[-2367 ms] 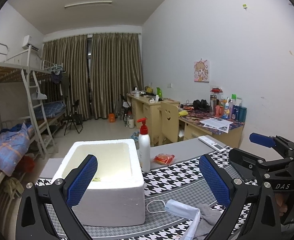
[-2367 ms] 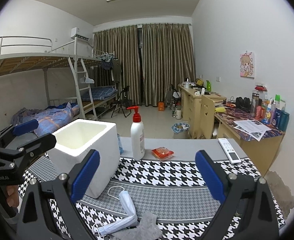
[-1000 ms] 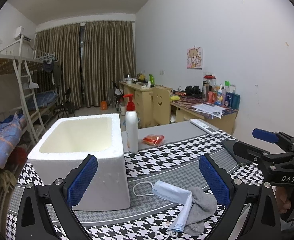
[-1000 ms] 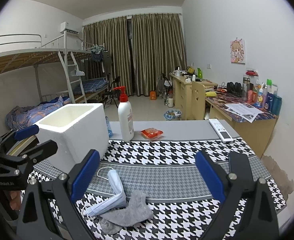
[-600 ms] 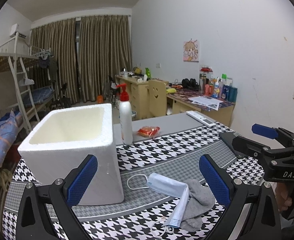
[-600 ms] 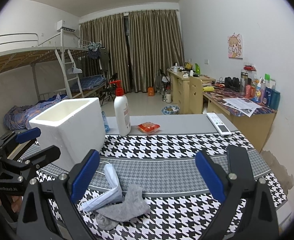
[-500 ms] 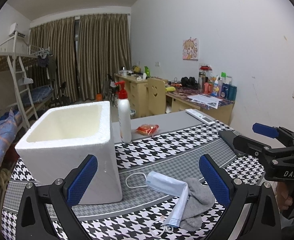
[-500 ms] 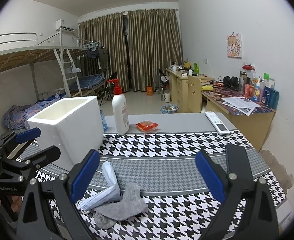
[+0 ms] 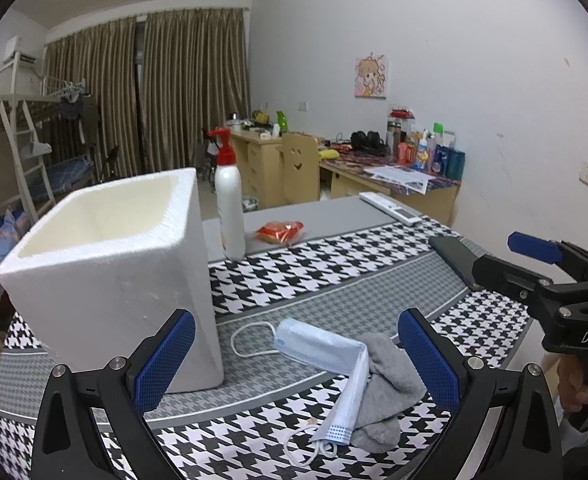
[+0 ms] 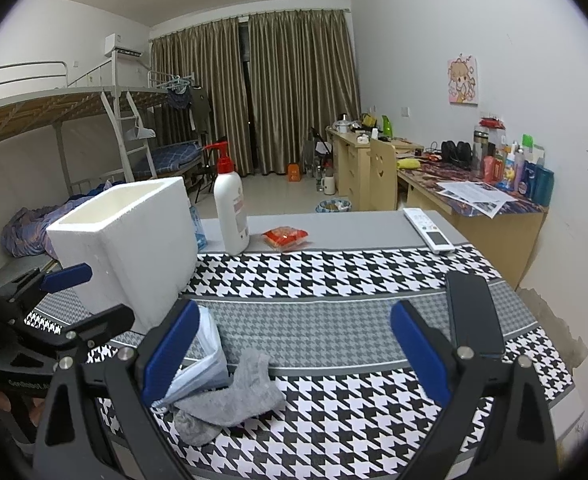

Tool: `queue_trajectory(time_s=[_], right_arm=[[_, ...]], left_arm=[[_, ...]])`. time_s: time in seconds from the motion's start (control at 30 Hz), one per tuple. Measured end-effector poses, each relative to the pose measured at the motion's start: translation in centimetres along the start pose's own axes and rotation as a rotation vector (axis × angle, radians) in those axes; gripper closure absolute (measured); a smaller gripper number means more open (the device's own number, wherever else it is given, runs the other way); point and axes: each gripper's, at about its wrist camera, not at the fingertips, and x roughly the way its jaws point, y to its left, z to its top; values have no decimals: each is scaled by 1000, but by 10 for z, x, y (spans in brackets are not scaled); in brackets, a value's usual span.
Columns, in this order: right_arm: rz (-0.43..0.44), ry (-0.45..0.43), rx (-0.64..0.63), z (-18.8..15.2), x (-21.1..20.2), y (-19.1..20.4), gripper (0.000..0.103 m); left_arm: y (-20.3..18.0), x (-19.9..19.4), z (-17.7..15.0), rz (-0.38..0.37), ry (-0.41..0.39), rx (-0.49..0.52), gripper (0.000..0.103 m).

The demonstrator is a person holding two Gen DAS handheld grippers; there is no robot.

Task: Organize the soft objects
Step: 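Move both grippers toward the blue mask and grey sock, then close the left gripper on the blue mask while the right gripper approaches the grey sock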

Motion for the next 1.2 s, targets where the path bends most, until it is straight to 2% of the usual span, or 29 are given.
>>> queue_trajectory(time_s=[0.57,1.2], right_arm=[[26,75,43,-23,15,-8,5],[51,147,72,-45,27,-16,5]], left_arm=[[-5,30,-16,-45,100,-16,1],[-13,65,-27,-63,211,-20,1]])
